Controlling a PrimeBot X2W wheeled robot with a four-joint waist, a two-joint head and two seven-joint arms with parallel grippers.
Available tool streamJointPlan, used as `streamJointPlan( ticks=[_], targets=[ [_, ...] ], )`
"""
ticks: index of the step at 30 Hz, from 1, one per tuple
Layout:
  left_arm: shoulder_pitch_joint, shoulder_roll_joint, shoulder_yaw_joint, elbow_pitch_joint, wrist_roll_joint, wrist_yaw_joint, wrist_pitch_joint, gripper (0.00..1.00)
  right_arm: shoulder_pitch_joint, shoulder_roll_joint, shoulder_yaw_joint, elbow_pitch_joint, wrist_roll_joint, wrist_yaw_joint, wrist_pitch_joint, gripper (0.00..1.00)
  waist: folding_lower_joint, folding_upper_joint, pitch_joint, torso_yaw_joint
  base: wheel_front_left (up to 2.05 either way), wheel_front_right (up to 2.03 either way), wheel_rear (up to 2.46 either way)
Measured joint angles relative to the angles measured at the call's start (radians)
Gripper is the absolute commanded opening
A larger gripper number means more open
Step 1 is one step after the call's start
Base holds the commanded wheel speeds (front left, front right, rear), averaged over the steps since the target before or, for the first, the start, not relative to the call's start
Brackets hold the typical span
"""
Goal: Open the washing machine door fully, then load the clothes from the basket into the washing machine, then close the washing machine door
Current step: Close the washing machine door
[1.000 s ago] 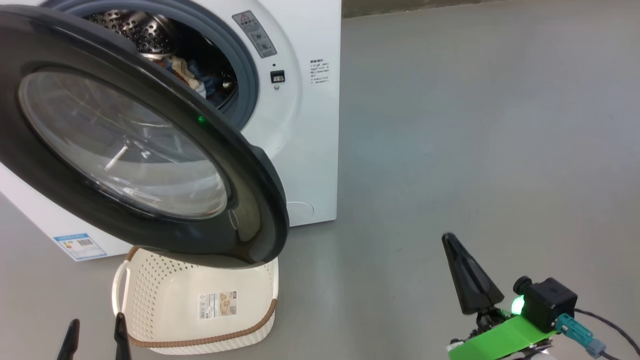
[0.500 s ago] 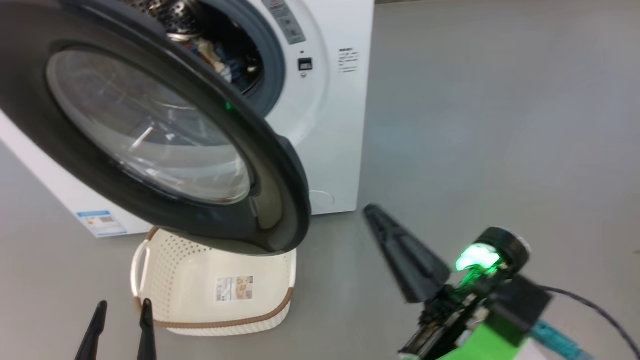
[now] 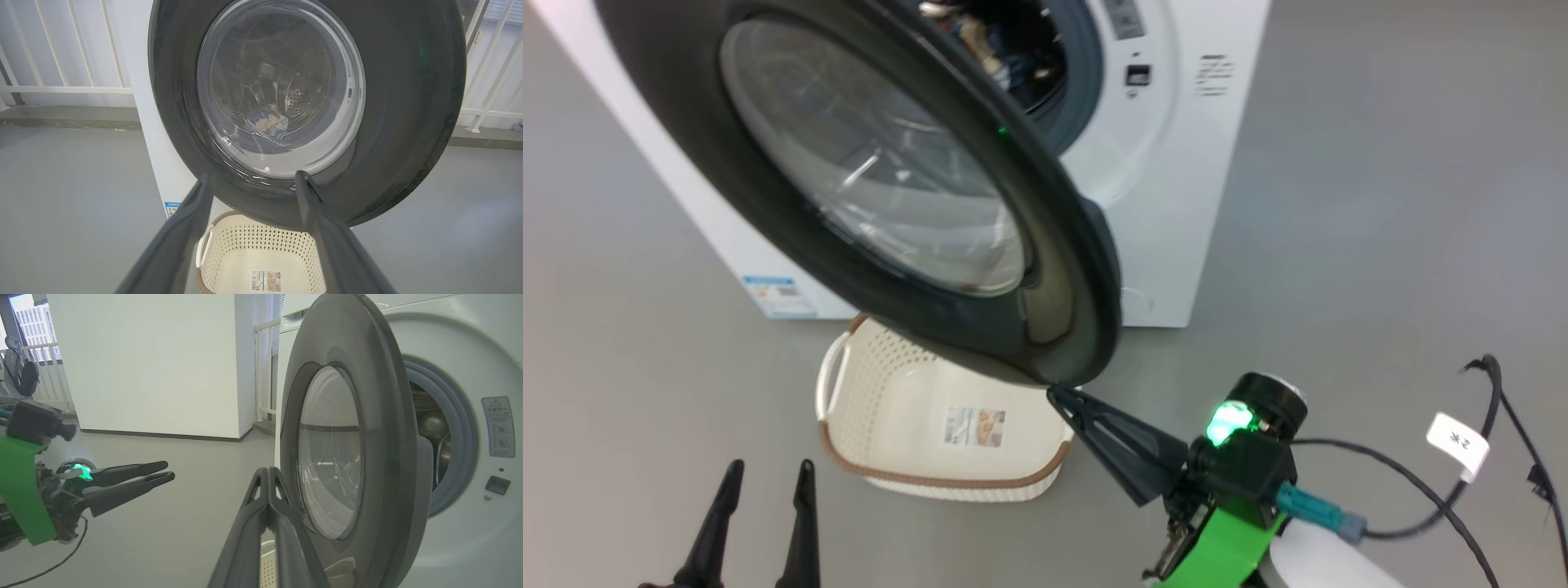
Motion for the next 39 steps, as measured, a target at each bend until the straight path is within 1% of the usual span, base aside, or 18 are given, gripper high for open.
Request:
streamJointPlan(
  ticks=[9,14,21,27,28,32,35,39],
  targets=[
    [-0.058,-0.001,-0.051,-0.004,-0.035,0.000,0.000,1.00,-0.099,-0.001,-0.007,0.172,0.024,0.000,0.000,0.00,0.0001,0.0000,0.082,0.077,0.00,0.00,0.00],
    [-0.091,-0.005,-0.080,-0.004,-0.060,0.000,0.000,1.00,-0.153,0.012,-0.036,0.234,0.032,0.000,0.000,0.00,0.0001,0.0000,0.129,0.114,0.00,0.00,0.00],
    [-0.120,-0.008,-0.105,-0.002,-0.087,0.000,0.000,1.00,-0.208,0.045,-0.140,0.315,0.030,0.000,0.000,0.00,0.0001,0.0000,0.181,0.154,0.00,0.00,0.00],
    [-0.147,-0.009,-0.119,0.001,-0.106,0.000,0.000,1.00,-0.272,0.046,-0.233,0.363,0.001,0.000,0.000,0.00,0.0001,0.0000,0.224,0.175,0.00,0.00,0.00],
    [-0.147,-0.009,-0.119,0.001,-0.106,0.000,0.000,1.00,-0.272,0.046,-0.233,0.363,0.001,0.000,0.000,0.00,0.0001,0.0000,0.224,0.175,0.00,0.00,0.00],
    [-0.163,-0.010,-0.130,0.004,-0.116,0.000,0.000,1.00,-0.325,0.053,-0.296,0.392,-0.013,0.000,0.000,0.00,0.0001,0.0000,0.251,0.184,0.00,0.00,0.00],
    [-0.173,-0.011,-0.139,0.006,-0.124,0.000,0.000,1.00,-0.369,0.073,-0.358,0.409,-0.017,0.000,0.000,0.00,0.0001,0.0000,0.272,0.190,0.00,0.00,0.00],
    [-0.204,-0.011,-0.155,0.006,-0.146,0.000,0.000,1.00,-0.469,0.085,-0.418,0.443,-0.075,0.001,0.000,0.00,0.0001,0.0000,0.310,0.200,0.00,0.00,0.00]
  ],
)
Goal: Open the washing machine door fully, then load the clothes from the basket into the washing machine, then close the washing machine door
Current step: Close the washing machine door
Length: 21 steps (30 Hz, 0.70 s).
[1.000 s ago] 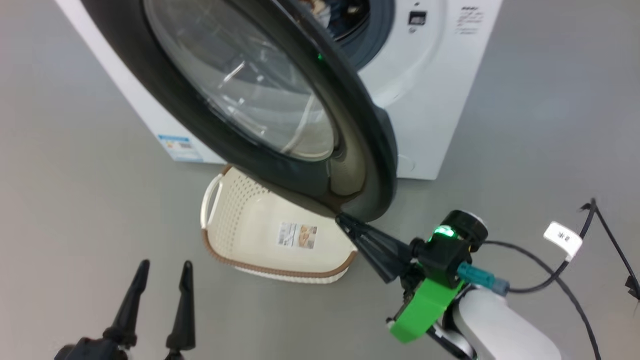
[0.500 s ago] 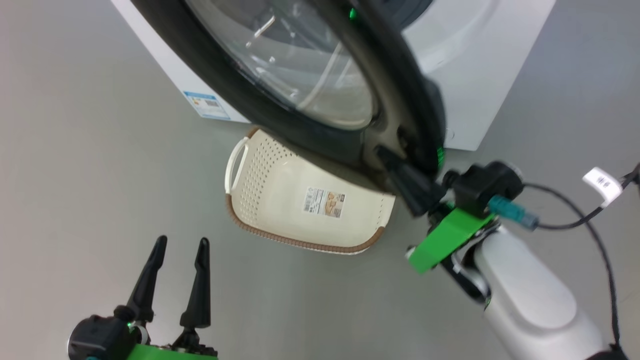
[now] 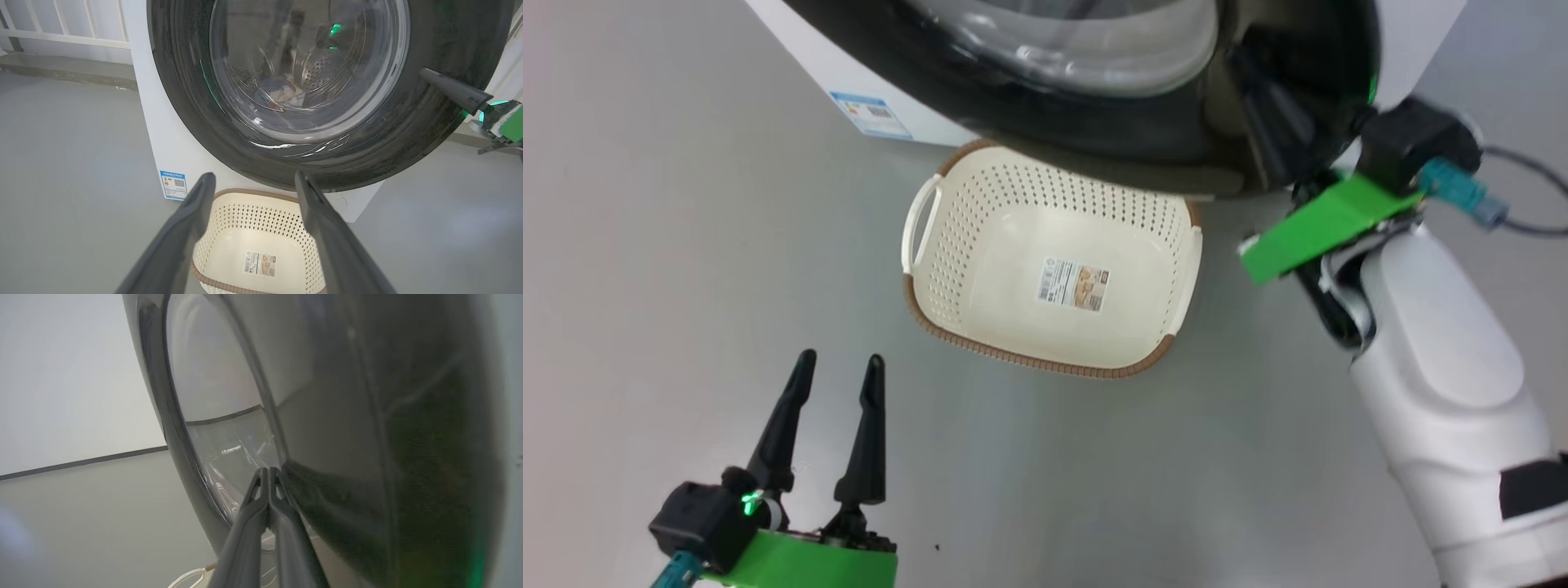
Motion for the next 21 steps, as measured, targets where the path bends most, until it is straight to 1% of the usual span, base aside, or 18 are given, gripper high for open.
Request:
streamJointPlan(
  ticks=[10,16,21],
  targets=[
    [-0.045,-0.002,-0.035,0.000,-0.019,0.000,0.000,1.00,-0.179,0.027,-0.135,0.059,-0.030,0.000,0.000,0.00,-0.0001,0.0000,0.082,0.018,0.00,0.00,0.00],
    [-0.071,-0.003,-0.049,0.000,-0.036,0.000,0.000,1.00,-0.263,0.042,-0.178,0.082,-0.054,0.000,0.000,0.00,0.0000,0.0000,0.131,0.022,0.00,0.00,0.00],
    [-0.098,-0.004,-0.065,0.000,-0.043,-0.007,0.000,1.00,-0.300,0.061,-0.183,0.094,-0.064,0.008,0.000,0.00,-0.0001,0.0000,0.161,0.023,0.00,0.00,0.00]
  ],
)
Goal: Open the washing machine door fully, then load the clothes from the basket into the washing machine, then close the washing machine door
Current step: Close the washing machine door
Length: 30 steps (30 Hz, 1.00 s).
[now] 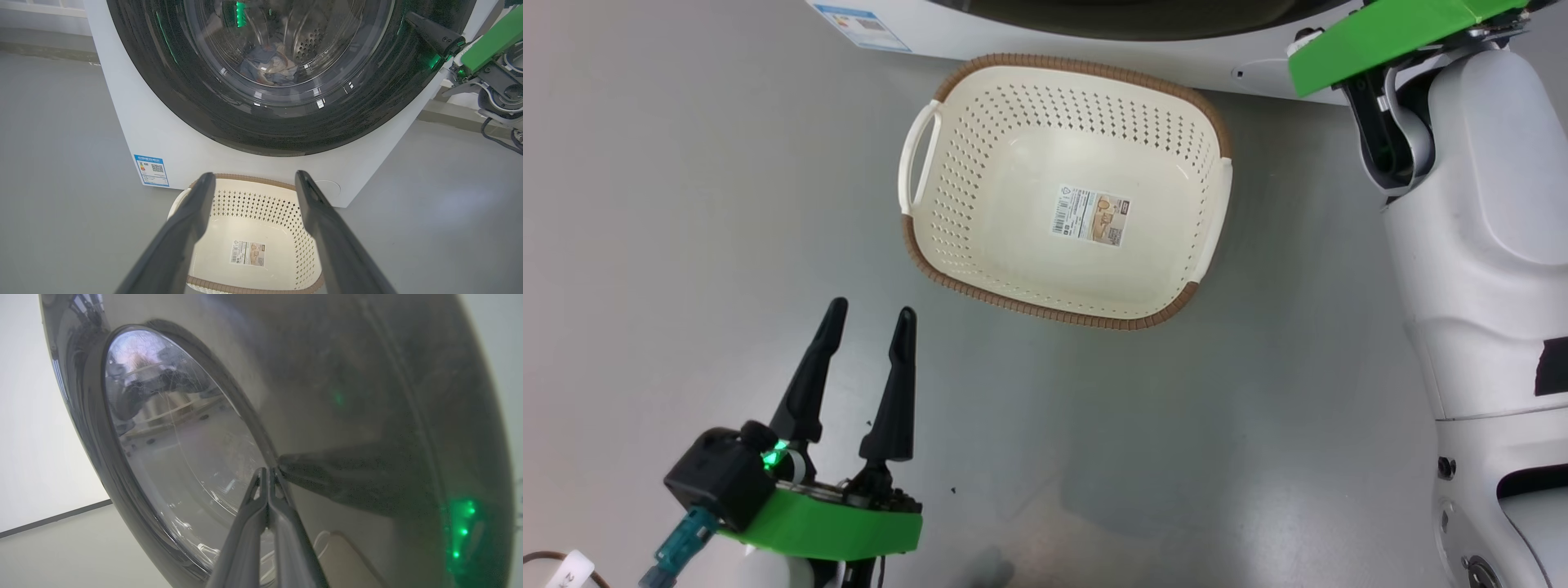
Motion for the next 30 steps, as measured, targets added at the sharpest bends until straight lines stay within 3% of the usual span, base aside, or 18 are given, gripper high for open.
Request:
streamJointPlan(
  ticks=[18,30],
  targets=[
    [-0.005,0.000,0.019,0.008,-0.001,0.000,0.000,1.00,0.004,-0.004,0.048,0.006,0.011,-0.001,0.000,0.00,-0.0001,0.0000,-0.014,-0.026,0.00,0.00,0.00],
    [0.000,0.000,0.070,0.012,0.001,0.000,0.000,1.00,0.241,-0.005,0.127,-0.042,0.089,-0.002,0.000,0.00,-0.0001,0.0000,-0.097,-0.069,0.00,0.00,0.00]
  ],
)
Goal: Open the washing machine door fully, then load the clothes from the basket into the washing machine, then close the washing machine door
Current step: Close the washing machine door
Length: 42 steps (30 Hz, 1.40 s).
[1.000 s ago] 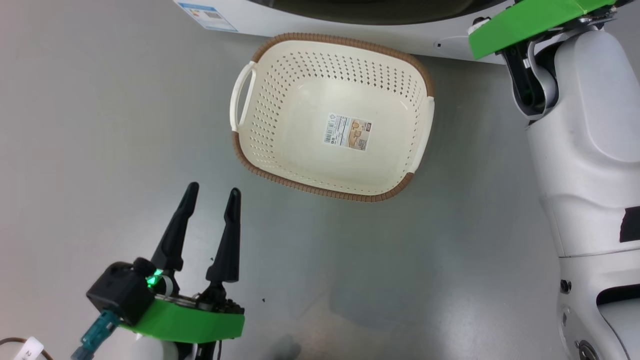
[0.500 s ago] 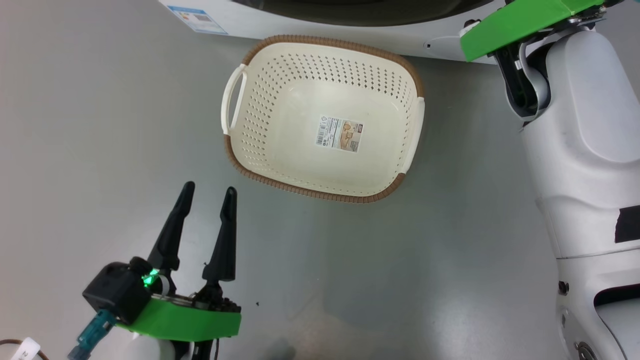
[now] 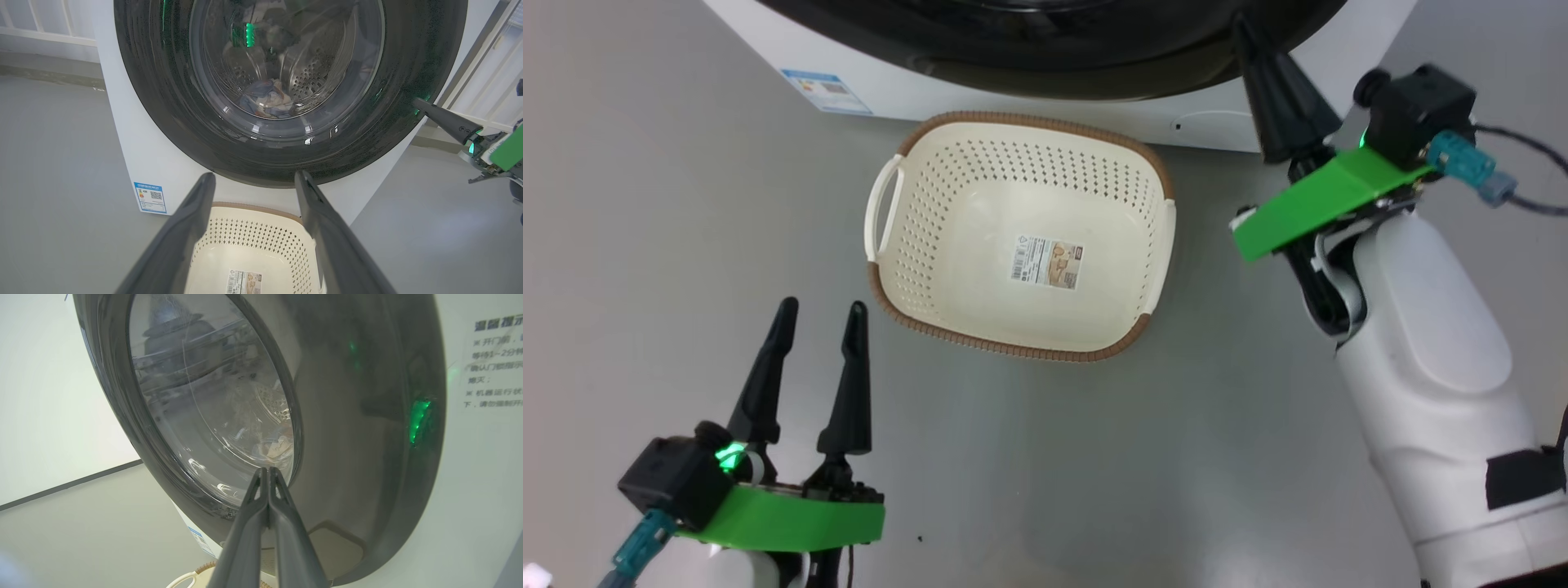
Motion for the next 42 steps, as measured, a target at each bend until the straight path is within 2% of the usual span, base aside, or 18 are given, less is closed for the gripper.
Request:
streamJointPlan(
  ticks=[2,3,4,5,7,26,42],
  targets=[
    [0.005,0.000,0.016,0.005,0.000,0.000,0.000,1.00,0.035,0.000,0.011,-0.004,0.011,0.000,0.000,0.02,0.0000,0.0000,-0.014,-0.008,0.00,0.00,0.00],
    [0.007,0.000,0.020,0.007,-0.002,0.000,0.000,1.00,0.053,0.001,0.016,-0.006,0.021,0.000,0.000,0.16,-0.0001,0.0000,-0.020,-0.012,0.00,0.00,0.00],
    [0.009,0.000,0.026,0.008,-0.008,0.000,0.000,1.00,0.072,0.002,0.017,-0.007,0.027,0.000,0.000,0.42,0.0000,0.0000,-0.027,-0.017,0.00,0.00,0.00],
    [0.009,0.000,0.033,0.010,-0.012,0.000,0.000,1.00,0.091,0.002,0.017,-0.009,0.029,0.000,0.000,0.42,0.0000,0.0000,-0.034,-0.022,0.00,0.00,0.00],
    [0.015,0.000,0.044,0.012,-0.012,0.000,0.000,1.00,0.127,0.002,0.016,-0.017,0.029,0.000,0.000,1.00,0.0000,0.0000,-0.046,-0.032,0.00,0.00,0.00],
    [0.125,0.001,0.145,0.023,0.049,0.000,0.000,1.00,0.475,0.022,-0.060,-0.160,0.040,-0.003,0.000,1.00,-0.0001,0.0000,-0.200,-0.159,0.00,0.00,0.00],
    [0.241,0.003,0.209,0.027,0.087,0.000,0.000,1.00,0.684,0.036,-0.111,-0.243,0.040,-0.003,0.000,1.00,-0.0001,0.0000,-0.335,-0.271,0.00,0.00,0.00]
  ],
)
